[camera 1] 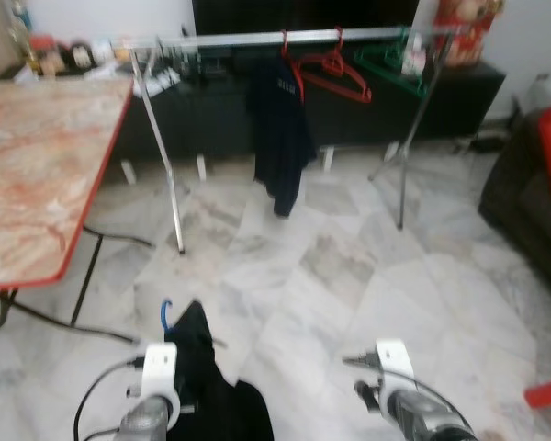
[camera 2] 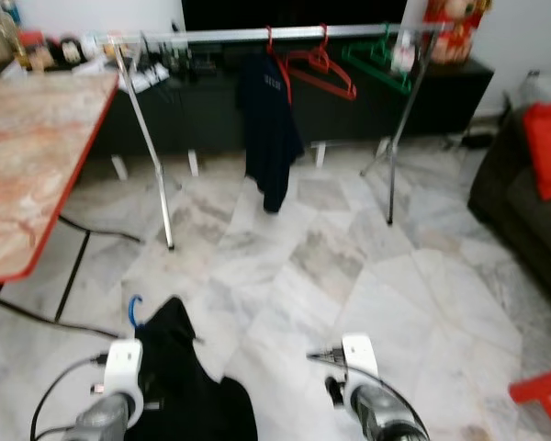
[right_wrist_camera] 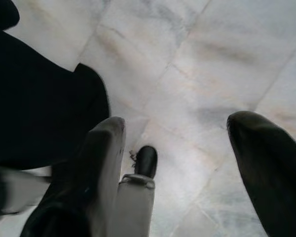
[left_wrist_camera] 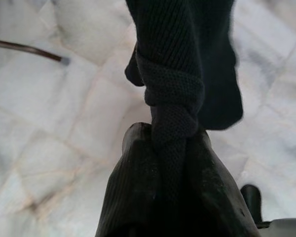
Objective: Hang hanger
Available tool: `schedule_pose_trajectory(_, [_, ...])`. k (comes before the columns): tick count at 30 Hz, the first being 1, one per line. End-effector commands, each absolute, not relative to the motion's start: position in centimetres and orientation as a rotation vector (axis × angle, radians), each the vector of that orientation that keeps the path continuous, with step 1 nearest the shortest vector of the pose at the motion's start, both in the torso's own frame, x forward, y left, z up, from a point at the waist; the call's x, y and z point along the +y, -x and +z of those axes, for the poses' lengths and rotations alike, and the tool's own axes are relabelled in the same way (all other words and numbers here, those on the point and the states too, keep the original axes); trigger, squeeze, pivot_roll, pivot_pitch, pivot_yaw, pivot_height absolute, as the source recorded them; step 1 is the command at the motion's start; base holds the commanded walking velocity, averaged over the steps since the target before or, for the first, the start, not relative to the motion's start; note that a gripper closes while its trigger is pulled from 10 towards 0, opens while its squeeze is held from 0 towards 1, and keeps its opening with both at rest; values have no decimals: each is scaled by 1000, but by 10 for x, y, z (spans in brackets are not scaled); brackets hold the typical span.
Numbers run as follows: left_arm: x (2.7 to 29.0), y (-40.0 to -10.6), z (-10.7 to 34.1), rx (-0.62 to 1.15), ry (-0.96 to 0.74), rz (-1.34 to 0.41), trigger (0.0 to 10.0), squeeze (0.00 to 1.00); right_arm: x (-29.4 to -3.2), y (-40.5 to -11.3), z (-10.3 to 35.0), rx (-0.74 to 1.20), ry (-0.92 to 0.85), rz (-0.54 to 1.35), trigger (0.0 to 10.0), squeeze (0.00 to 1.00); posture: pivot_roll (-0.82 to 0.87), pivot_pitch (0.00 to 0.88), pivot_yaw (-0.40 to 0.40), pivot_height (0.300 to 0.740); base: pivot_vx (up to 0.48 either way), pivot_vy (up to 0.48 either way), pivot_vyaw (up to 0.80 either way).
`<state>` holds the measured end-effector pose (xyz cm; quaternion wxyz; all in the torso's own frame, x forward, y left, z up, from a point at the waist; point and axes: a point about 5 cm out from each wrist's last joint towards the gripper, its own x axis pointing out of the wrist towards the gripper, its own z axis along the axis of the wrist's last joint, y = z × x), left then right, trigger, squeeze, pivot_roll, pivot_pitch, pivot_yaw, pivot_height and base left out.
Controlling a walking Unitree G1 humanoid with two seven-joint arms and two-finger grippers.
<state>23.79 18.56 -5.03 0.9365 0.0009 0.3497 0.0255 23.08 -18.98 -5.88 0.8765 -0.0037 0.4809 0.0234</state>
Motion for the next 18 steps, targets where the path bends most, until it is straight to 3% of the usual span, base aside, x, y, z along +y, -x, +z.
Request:
schedule_pose_trajectory(1, [194,-238,-48,684,0,72,10000,0,-184,-236,-56,984,-5,59,10000,0,-96,0,-24,740,0,0,0])
schedule_pose_trajectory(18, [187,-249,-31,464,72,-5,10000,0,-189,-241,-52,871,-59,-77,10000,0,-89,0,-29,740,0,0,0])
